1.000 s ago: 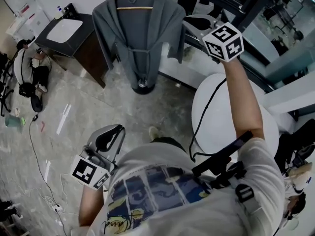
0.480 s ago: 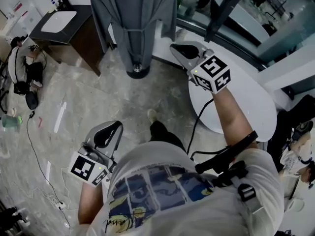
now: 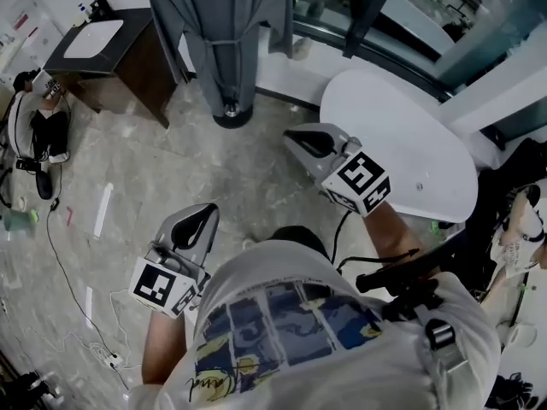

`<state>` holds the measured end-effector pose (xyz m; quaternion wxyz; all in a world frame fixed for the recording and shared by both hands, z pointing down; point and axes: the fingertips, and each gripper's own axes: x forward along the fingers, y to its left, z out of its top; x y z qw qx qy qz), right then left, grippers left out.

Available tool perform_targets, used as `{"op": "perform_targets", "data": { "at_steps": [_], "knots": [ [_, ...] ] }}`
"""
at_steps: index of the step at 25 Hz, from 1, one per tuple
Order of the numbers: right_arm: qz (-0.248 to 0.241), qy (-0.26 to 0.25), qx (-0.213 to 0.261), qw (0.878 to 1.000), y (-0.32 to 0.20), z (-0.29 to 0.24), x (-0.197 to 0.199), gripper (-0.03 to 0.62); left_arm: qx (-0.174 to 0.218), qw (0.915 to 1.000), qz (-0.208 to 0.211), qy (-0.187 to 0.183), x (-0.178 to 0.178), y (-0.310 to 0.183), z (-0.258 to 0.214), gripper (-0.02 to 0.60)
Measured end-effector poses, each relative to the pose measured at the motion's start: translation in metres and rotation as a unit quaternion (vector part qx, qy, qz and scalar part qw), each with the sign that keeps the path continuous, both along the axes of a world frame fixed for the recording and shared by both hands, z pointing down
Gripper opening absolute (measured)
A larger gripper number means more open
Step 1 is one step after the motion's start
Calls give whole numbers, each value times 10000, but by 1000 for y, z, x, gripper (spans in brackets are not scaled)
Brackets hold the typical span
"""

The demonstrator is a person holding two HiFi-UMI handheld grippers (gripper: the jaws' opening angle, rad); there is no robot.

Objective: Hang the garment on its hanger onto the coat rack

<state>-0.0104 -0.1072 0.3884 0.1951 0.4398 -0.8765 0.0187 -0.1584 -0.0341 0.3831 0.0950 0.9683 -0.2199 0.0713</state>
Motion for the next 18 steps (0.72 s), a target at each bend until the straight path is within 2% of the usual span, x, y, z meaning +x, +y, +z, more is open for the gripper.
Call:
{"op": "perform_targets", "data": {
  "at_steps": [8,18],
  "knots": [
    [-295,-25,-102,9995,55,11,-9,3,-118,9999,62,-59,27,23,7,3],
    [-477,3,-75,9988,127,12,26,3,-159,9993,268,-211,88,82,7,3]
  ]
}}
